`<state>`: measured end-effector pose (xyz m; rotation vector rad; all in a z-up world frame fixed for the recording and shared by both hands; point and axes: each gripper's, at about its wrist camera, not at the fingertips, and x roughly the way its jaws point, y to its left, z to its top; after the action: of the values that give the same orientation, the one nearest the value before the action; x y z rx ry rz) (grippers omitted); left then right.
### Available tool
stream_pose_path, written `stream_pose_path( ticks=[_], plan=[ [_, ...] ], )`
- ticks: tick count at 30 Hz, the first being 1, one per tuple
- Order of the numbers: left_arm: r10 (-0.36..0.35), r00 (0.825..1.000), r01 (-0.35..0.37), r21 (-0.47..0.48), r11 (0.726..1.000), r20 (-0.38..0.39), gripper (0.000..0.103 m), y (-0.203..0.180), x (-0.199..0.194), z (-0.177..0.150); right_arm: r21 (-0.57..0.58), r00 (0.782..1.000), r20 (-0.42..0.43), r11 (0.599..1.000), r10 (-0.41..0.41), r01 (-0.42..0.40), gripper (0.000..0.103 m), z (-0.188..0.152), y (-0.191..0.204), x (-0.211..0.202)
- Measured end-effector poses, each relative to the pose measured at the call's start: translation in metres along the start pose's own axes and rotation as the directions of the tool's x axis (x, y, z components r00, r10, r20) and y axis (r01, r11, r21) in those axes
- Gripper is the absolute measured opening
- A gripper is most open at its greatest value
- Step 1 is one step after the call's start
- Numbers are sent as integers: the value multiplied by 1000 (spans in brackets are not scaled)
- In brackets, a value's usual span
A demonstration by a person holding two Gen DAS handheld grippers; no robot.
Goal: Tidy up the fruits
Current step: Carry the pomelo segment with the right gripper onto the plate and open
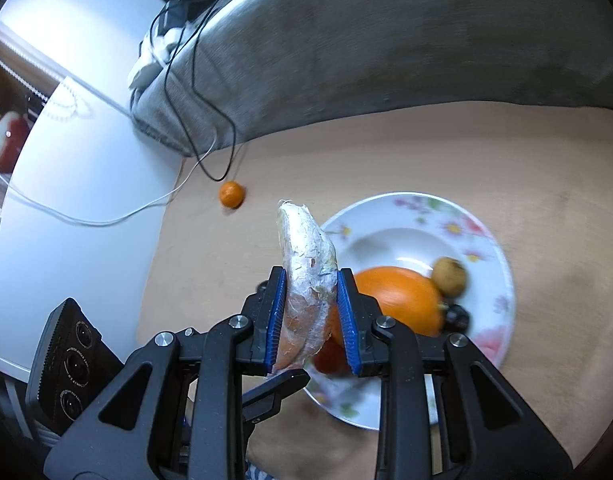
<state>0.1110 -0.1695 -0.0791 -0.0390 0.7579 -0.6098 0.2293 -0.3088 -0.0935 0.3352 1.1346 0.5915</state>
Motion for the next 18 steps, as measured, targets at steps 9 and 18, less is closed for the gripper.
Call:
stream_pose_path(
  ticks=[9, 18],
  plan=[
    [-41, 999, 42, 31, 999, -26, 28, -22, 26, 11, 51, 999, 23, 998, -27, 26, 27, -8, -31, -22],
    [-61, 997, 64, 50, 997, -56, 28, -26, 54, 26, 79, 999, 24, 996, -47, 45, 27, -13, -50, -33]
  ],
)
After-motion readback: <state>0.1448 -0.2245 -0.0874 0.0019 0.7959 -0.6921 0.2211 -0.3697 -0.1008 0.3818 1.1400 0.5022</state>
